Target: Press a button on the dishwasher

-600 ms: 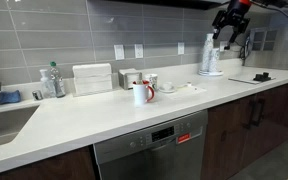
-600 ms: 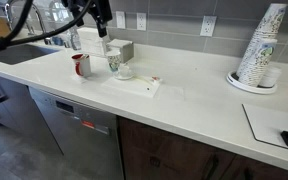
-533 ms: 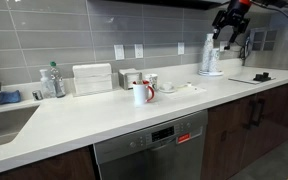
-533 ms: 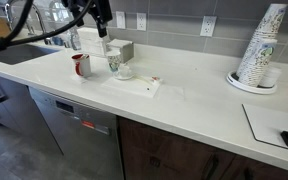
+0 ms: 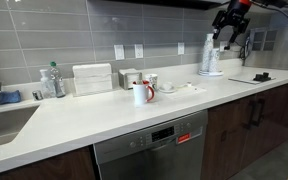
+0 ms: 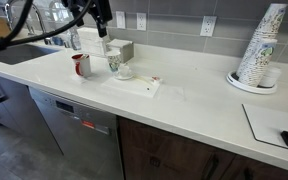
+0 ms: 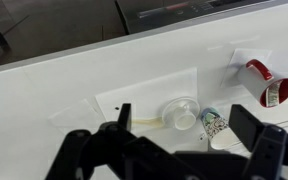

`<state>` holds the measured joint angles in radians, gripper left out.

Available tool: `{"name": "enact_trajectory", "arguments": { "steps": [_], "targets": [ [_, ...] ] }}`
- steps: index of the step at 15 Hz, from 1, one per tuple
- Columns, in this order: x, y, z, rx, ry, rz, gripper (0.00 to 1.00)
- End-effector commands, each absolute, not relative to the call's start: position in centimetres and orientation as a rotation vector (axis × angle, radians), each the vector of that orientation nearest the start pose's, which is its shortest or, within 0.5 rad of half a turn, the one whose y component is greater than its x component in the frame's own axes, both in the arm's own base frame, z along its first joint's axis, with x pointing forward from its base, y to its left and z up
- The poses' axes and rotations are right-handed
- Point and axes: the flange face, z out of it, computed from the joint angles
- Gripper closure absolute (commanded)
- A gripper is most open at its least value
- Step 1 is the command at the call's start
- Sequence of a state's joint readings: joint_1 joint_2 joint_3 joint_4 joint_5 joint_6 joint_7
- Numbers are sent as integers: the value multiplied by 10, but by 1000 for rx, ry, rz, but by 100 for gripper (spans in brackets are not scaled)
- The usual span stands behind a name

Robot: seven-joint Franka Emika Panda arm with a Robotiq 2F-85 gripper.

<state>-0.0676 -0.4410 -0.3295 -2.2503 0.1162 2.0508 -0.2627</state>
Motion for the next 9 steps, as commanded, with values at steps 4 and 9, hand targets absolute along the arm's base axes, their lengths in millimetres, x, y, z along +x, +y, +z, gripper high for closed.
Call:
{"name": "enact_trajectory", "arguments": {
  "steps": [4,9],
  "targets": [
    [420,-166,544,-2966,212,-386,0],
    [453,-48,531,-2919,-36,-368,0]
  ]
}}
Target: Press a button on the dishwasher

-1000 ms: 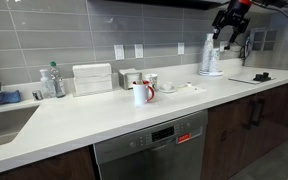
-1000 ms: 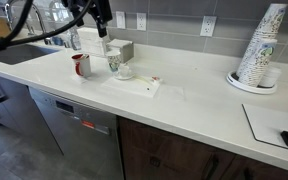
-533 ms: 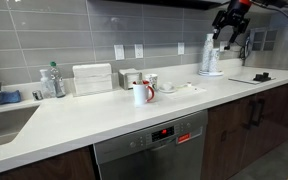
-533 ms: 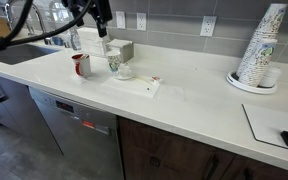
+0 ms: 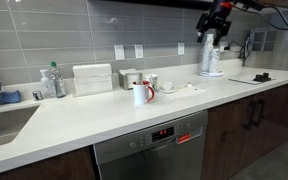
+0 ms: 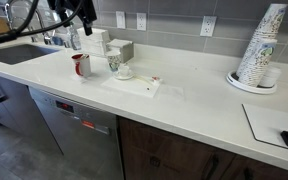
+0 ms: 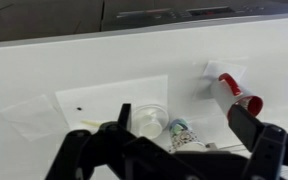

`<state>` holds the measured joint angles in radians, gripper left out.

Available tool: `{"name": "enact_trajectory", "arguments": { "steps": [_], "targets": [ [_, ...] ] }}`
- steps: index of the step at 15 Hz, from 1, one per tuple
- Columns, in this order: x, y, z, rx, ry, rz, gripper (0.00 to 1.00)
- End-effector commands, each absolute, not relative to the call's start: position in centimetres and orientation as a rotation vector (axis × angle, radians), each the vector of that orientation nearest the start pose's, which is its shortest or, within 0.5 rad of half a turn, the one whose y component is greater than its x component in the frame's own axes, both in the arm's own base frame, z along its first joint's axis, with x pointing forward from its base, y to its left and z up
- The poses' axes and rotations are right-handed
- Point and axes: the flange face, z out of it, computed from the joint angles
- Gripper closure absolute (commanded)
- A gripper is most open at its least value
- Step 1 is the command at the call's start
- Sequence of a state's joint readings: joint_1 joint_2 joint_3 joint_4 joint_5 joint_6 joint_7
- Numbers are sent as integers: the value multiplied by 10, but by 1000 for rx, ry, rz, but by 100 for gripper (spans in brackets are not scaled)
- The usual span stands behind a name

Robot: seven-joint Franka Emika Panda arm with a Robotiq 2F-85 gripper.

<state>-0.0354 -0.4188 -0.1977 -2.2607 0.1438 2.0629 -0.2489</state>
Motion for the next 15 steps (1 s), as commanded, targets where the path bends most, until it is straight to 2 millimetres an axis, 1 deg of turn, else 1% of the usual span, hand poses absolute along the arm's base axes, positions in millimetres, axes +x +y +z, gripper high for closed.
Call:
{"name": "enact_trajectory", "arguments": {
  "steps": [1,3,5,6,9,13,14,15],
  "targets": [
    [458,-20,527,-2902,-75,-352,0],
    [463,30,520,-2861,-131,-303,0],
    [460,71,509,-2836,-155,-216,0],
    [457,88,501,-2843,-126,-162,0],
    [446,126,476,-2851,8,-16,0],
    [435,167,442,-2848,177,82,0],
    [429,177,431,-2848,211,104,0],
    [425,184,421,-2843,244,122,0]
  ]
}}
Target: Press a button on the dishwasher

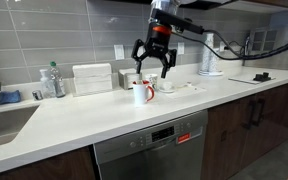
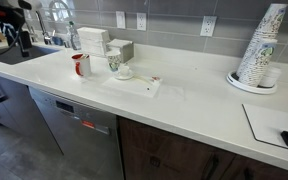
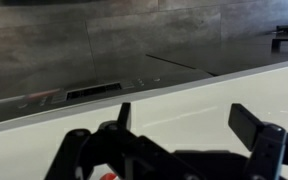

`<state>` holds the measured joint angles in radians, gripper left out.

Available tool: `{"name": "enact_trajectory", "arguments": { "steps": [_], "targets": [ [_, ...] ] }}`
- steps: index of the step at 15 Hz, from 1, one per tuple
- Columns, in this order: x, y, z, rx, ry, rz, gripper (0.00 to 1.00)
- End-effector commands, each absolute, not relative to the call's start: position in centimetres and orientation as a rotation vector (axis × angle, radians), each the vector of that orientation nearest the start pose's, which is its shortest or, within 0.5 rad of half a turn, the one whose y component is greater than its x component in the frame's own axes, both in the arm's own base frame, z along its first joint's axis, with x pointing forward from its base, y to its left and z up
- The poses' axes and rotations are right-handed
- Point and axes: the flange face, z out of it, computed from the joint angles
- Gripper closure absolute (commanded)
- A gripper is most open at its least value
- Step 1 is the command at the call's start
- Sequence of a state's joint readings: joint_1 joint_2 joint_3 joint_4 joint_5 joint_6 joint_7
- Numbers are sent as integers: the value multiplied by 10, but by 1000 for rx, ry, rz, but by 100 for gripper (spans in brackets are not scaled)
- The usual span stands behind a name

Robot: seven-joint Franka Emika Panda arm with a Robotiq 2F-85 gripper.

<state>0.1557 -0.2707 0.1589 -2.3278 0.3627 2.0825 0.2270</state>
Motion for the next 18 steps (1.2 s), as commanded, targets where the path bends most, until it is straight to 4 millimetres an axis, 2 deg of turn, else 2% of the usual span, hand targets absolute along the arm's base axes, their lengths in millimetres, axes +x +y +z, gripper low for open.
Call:
{"name": "enact_trajectory", "arguments": {
  "steps": [1,3,5,6,8,9,14,16,18],
  "targets": [
    [421,191,408,-2835,267,121,0],
    [416,205,381,-2844,284,27,0],
    [408,217,349,-2865,280,5,0],
    [417,209,377,-2863,252,8,0],
    [410,217,352,-2876,251,11,0],
    [410,217,348,-2878,253,16,0],
    [411,217,349,-2876,256,10,0],
    [410,229,343,-2935,131,-40,0],
    [401,244,338,-2959,31,-63,0]
  ]
}}
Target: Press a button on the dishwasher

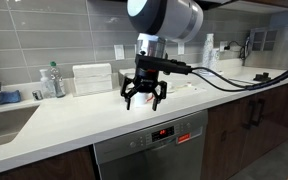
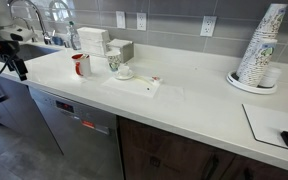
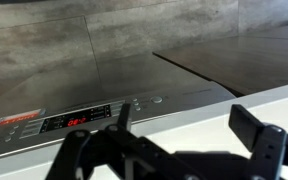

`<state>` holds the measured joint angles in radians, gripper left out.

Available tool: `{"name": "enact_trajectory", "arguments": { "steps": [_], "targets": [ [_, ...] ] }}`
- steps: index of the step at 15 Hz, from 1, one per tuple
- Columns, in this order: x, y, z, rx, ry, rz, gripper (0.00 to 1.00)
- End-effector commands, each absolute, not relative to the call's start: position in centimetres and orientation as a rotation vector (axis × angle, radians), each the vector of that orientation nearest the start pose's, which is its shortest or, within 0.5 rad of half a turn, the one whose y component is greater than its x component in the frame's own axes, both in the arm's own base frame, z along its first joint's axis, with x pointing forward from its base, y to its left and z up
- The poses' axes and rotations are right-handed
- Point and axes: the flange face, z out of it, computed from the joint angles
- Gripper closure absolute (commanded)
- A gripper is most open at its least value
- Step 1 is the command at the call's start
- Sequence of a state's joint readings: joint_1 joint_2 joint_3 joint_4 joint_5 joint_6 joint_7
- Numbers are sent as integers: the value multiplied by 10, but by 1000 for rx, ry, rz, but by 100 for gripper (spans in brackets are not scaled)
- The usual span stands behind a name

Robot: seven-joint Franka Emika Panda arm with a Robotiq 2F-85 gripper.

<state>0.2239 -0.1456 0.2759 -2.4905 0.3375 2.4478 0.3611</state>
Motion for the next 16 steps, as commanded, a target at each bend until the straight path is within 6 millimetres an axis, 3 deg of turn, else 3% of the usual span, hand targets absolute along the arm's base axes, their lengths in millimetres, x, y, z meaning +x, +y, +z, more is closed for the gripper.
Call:
{"name": "enact_trajectory", "arguments": {
  "steps": [1,4,5,6,8,16],
  "targets": [
    [396,250,336,-2977,8,-69,0],
    [378,270,327,-2971,-61,-104,0],
    [372,276,321,-2964,-73,-110,6],
    [367,277,314,-2966,-82,-129,26],
    [360,276,298,-2961,-77,-172,31],
    [350,256,245,-2929,-6,-301,94]
  ]
}}
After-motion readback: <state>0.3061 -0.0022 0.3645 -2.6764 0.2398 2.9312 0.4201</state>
